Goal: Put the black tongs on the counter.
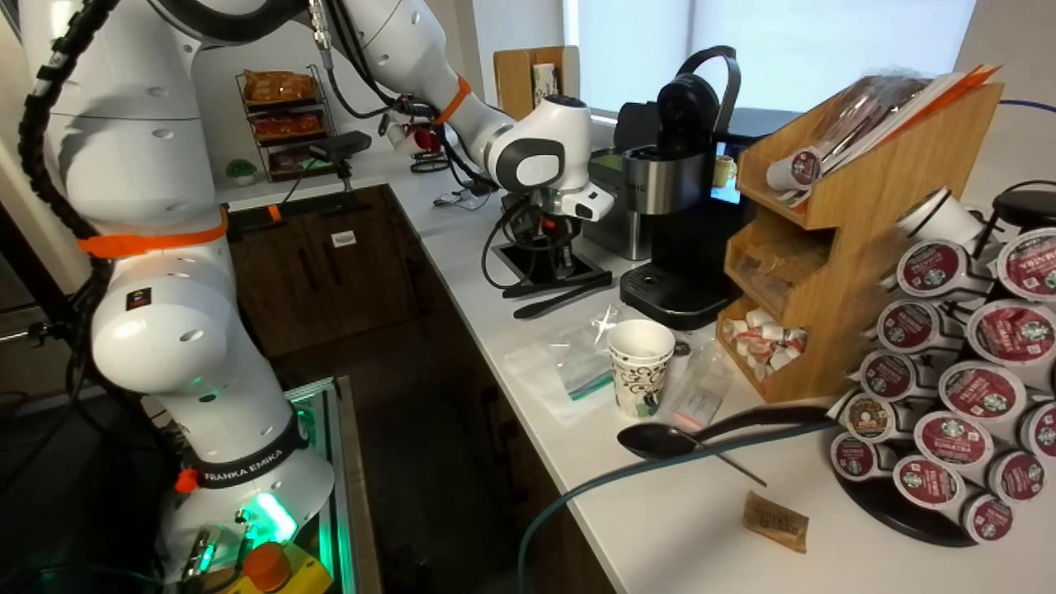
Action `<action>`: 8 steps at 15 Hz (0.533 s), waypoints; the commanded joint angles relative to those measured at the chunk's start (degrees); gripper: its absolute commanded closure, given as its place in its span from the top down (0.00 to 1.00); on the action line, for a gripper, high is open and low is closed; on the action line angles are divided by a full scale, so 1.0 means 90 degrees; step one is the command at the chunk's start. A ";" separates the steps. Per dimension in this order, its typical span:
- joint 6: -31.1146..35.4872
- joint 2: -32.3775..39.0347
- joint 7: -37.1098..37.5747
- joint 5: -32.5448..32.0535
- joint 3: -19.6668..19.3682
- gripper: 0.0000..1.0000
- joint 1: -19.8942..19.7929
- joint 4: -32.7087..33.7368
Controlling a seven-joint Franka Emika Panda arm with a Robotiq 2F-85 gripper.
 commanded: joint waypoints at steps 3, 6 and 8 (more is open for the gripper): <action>-0.0119 0.0306 0.0299 -0.0312 -0.0020 0.01 0.0134 0.0108; -0.0016 0.0349 0.0463 -0.0290 -0.0039 0.30 0.0167 0.0068; -0.0062 0.0334 0.0452 -0.0244 -0.0027 0.37 0.0155 0.0063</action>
